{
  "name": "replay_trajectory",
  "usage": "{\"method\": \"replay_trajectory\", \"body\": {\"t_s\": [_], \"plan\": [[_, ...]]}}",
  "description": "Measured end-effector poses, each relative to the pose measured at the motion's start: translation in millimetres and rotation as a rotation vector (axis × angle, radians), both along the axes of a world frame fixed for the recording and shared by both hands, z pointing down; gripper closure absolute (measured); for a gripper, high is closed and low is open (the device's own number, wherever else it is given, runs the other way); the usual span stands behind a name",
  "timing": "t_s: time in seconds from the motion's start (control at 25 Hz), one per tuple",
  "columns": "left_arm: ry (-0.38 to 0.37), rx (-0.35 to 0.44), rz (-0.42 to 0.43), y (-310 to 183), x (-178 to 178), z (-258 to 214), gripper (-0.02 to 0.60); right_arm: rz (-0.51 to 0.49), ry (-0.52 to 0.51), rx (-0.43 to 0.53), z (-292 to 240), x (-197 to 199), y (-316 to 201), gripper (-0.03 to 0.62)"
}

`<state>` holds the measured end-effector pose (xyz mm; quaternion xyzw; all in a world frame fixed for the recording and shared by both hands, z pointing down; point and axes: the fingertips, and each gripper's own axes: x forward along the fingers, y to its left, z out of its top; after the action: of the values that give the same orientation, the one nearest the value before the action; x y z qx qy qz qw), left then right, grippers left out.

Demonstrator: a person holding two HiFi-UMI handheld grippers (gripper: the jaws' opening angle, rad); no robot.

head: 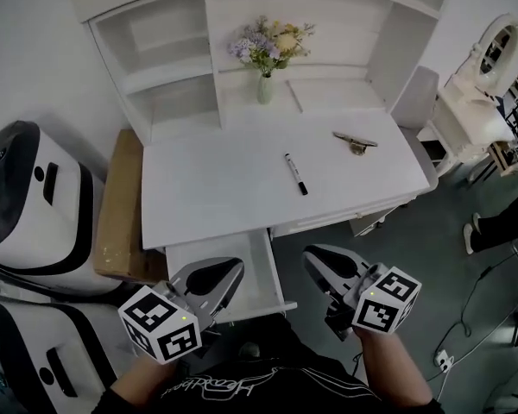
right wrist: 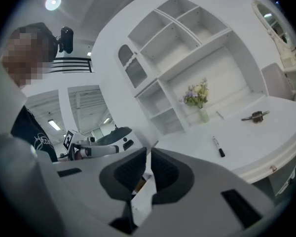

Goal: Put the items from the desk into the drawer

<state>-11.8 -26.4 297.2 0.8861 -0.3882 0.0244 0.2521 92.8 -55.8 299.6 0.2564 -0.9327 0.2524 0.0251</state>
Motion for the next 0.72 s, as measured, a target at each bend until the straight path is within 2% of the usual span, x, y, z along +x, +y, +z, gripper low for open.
{"method": "replay_trajectory", "body": {"t_s": [0.24,0.48,0.52,0.6,0.72], "plan": [[-0.012,-0.043,-0.043,-64.3,16.4,13.2,0.574,-0.036,0.048,-0.015,21.9,14.2,-76.2,0.583],[-0.045,-0.122,-0.1,-98.6,16.5,41.1,0.572,-0.028,0.132,-0.016,59.2,25.2,-146.1,0.582],[-0.049,-0.137,-0.111,-101.7,14.7,46.5,0.572,-0.032,0.15,-0.016,66.0,24.6,-155.5,0.572],[-0.054,-0.166,-0.137,-106.5,10.0,57.0,0.572,-0.046,0.194,-0.018,81.8,21.6,-172.1,0.453],[-0.062,-0.2,-0.171,-111.4,2.2,72.3,0.572,-0.049,0.286,0.001,108.1,17.9,-195.1,0.439]]}}
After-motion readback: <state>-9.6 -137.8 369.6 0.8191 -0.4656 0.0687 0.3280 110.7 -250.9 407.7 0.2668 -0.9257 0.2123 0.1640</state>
